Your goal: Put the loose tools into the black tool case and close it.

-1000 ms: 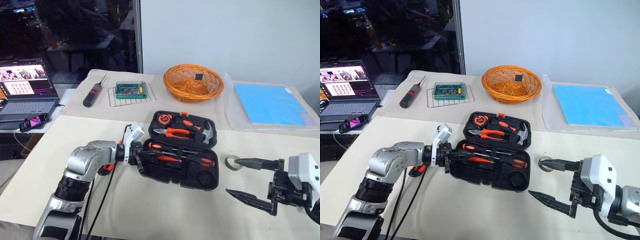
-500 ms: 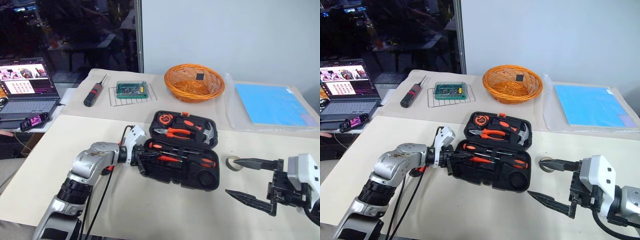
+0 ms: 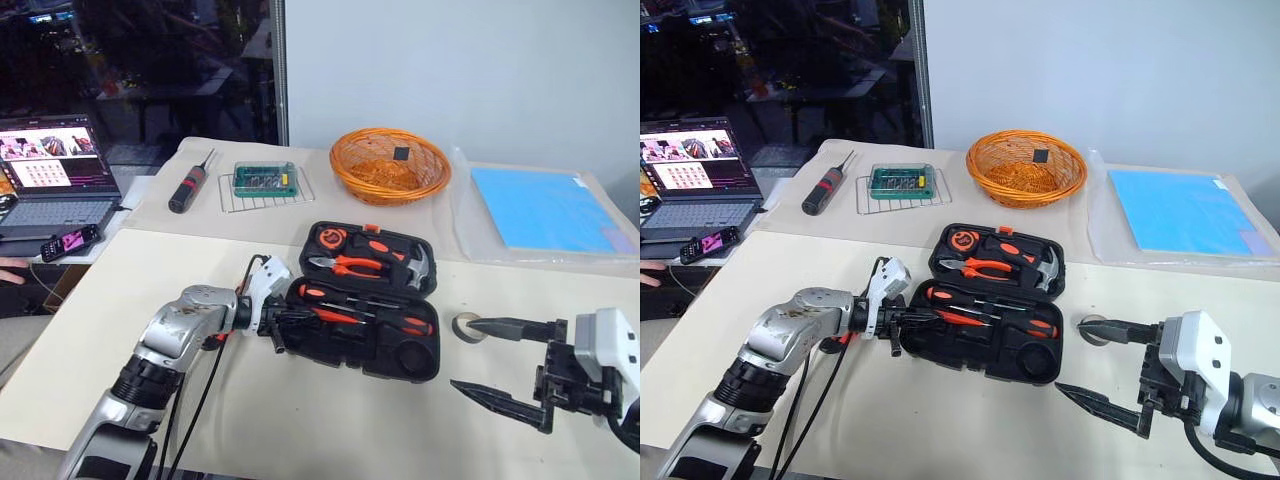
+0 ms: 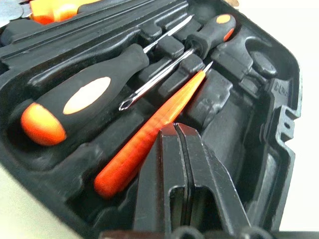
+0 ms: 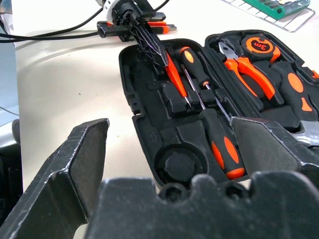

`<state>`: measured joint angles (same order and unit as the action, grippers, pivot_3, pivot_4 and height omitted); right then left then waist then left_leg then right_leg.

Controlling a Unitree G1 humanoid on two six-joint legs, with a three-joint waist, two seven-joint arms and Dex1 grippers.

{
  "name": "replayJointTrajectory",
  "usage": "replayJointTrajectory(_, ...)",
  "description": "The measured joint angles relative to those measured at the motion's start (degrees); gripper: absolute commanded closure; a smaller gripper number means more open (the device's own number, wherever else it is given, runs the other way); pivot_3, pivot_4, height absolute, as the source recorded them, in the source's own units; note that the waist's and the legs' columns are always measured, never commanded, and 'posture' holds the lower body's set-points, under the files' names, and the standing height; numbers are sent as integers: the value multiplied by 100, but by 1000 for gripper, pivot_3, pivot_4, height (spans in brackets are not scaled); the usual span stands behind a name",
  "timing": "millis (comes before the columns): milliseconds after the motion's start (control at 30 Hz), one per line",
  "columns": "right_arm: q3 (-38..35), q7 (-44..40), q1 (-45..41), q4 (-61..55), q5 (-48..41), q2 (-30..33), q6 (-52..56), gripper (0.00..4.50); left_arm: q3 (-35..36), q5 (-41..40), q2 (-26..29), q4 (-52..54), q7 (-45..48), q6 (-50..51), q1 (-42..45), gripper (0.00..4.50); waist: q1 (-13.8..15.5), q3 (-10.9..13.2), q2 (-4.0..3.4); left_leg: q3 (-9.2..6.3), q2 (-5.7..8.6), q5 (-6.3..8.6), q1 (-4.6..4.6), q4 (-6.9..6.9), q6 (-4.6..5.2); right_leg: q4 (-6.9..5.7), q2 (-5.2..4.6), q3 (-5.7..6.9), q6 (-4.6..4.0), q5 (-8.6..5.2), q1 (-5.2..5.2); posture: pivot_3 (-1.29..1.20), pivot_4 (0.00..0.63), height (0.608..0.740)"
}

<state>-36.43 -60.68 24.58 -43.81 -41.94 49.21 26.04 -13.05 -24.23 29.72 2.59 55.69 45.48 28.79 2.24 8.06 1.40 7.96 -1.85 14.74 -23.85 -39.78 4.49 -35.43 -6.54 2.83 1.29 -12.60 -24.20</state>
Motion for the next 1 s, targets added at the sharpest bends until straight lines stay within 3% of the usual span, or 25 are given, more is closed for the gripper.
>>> replayJointTrajectory(600, -5, 3, 84, -54, 2, 0, 0, 0, 259, -108, -298, -258, -623, 645, 318, 4453, -2, 0, 0, 0, 0, 0, 1, -2, 0, 1, 2, 1, 2, 7, 3, 0, 150, 740)
replayJointTrajectory(900, -3, 3, 76, -54, 5, -2, 0, 0, 65, 210, -307, -175, -608, -25, 191, 4453, -4, -1, -1, 0, -1, 0, 2, -2, 0, 3, -2, -1, -1, 8, 3, 0, 150, 740)
replayJointTrajectory(1000, 13, 3, 46, -59, 2, -20, -1, 0, 627, -153, -474, 75, -709, -93, -116, 3761, -28, 6, 8, 0, -6, 0, -3, 0, 0, 3, -2, -2, -1, 8, -4, 0, 150, 740)
